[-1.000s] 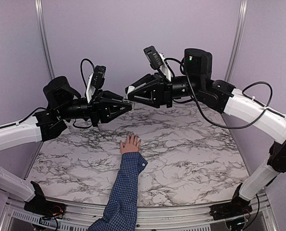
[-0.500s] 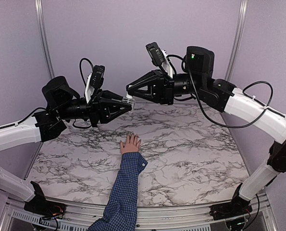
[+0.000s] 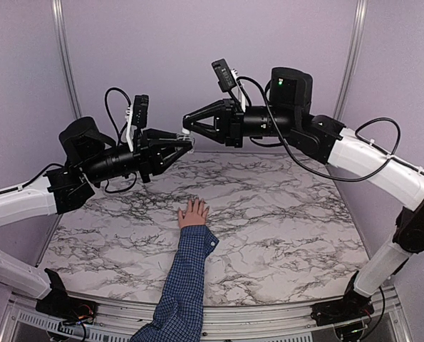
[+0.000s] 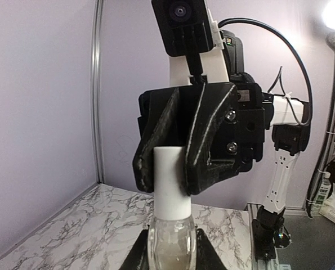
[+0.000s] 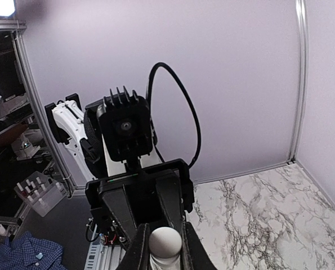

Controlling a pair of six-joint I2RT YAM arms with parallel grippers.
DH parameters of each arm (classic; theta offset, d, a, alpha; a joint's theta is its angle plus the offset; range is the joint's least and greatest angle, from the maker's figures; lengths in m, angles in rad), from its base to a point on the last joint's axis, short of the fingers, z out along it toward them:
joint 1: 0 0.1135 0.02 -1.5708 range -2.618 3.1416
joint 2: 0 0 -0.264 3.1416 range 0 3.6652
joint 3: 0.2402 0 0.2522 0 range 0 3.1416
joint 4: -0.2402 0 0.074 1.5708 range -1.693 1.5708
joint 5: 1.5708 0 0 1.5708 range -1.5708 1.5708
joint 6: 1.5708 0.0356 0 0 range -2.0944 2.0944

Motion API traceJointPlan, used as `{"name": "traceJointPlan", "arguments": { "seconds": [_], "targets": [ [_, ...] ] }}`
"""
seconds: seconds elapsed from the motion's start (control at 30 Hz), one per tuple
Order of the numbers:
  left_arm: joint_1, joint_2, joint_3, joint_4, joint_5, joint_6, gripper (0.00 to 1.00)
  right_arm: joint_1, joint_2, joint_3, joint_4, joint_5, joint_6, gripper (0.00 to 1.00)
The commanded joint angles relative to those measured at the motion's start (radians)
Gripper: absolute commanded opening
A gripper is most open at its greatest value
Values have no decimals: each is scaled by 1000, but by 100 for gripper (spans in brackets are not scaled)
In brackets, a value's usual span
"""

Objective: Paint the nails
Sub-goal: Screw the nail polish bottle cap onto the nail polish bottle.

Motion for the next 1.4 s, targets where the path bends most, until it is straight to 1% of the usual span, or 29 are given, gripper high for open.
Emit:
{"name": "traceJointPlan", "arguments": {
  "seconds": [0.0, 0.13, 0.23, 0.3, 0.33, 0.43, 0.53, 0.63, 0.73, 0.83, 1.0, 1.07, 1.13, 1.23, 1.3, 1.37],
  "targets": [
    [-2, -11, 11, 72, -256, 50, 0, 28, 41, 27, -94, 96, 45, 0],
    [-23, 15, 13, 75, -356, 77, 0, 41, 66, 51, -114, 198, 63, 0],
    [-32, 40, 25, 75, -441, 75, 0, 45, 68, 30, -96, 272, 104, 0],
    [-36, 57, 36, 75, -472, 63, 0, 45, 77, 29, -93, 299, 121, 0],
    [-40, 66, 43, 75, -509, 62, 0, 46, 84, 33, -93, 306, 126, 0],
    [-50, 84, 50, 75, -534, 63, 0, 46, 97, 54, -107, 316, 124, 1],
    [-51, 88, 46, 73, -540, 60, 0, 44, 93, 59, -118, 318, 107, 6],
    [-50, 81, 38, 72, -511, 65, 0, 41, 81, 55, -119, 315, 87, 17],
    [-49, 65, 28, 72, -447, 73, 0, 27, 69, 56, -121, 293, 75, 23],
    [-43, 47, 15, 71, -397, 69, 0, 6, 53, 58, -123, 272, 53, 26],
    [-29, 29, 9, 72, -265, 47, 0, -53, 2, 17, -55, 162, 42, 47],
    [-21, 24, 9, 72, -194, 31, 0, -69, -14, 6, -42, 88, 21, 53],
    [-11, 21, 15, 72, -102, 16, 0, -84, -23, 16, -58, 6, -21, 54],
    [6, 31, 42, 73, 135, -27, 0, -97, -24, 53, -108, -101, -93, 55],
    [20, 64, 85, 72, 292, -90, 0, -98, -29, 66, -109, -168, -114, 55],
    [26, 103, 125, 73, 384, -153, 0, -98, -36, 69, -88, -221, -110, 55]
  ]
}}
